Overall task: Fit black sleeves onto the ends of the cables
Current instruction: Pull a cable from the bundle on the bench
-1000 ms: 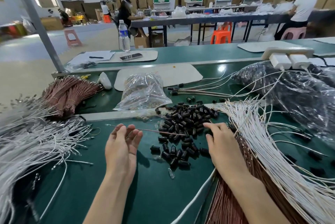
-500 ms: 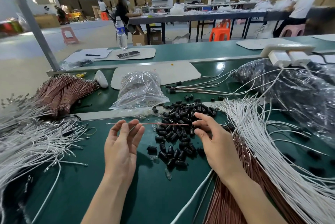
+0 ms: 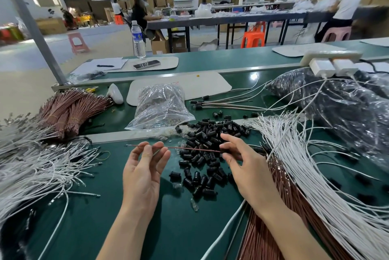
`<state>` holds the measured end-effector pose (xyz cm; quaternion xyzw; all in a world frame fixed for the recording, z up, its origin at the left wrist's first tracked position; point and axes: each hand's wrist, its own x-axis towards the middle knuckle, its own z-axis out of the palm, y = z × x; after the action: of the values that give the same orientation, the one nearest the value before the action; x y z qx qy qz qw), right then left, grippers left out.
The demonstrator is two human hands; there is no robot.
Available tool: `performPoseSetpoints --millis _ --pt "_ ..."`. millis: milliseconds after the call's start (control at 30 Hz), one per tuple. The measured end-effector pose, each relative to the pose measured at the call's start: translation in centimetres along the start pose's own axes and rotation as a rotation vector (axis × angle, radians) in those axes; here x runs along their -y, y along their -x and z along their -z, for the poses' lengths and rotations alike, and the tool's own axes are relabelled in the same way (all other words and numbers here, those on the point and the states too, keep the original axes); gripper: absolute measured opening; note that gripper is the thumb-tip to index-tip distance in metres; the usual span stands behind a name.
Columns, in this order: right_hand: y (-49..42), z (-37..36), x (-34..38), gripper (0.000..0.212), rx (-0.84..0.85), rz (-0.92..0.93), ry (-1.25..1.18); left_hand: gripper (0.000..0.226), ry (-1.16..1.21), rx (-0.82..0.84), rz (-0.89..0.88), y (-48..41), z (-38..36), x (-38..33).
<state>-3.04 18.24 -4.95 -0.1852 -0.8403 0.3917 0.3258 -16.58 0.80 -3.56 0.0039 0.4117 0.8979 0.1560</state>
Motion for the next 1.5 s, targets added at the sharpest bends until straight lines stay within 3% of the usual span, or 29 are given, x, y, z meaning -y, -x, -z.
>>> performPoseSetpoints --millis 533,900,1133,1500 --pt "0.3 0.1 0.5 0.049 0.049 0.081 0.048 0.013 -0.014 0.013 0.024 -0.1 0.0 -0.5" --pt "0.1 0.1 0.7 0.053 0.030 0.001 -0.212 0.009 0.009 0.012 0.065 0.3 0.0 -0.4" --pt "0.1 0.0 1.0 0.053 0.042 -0.066 -0.390 0.026 -0.100 0.191 0.140 1.0 -0.8 0.2" --pt "0.2 -0.1 1.4 0.055 0.109 -0.054 -0.388 0.018 -0.167 0.253 0.181 1.5 -1.2 1.2"
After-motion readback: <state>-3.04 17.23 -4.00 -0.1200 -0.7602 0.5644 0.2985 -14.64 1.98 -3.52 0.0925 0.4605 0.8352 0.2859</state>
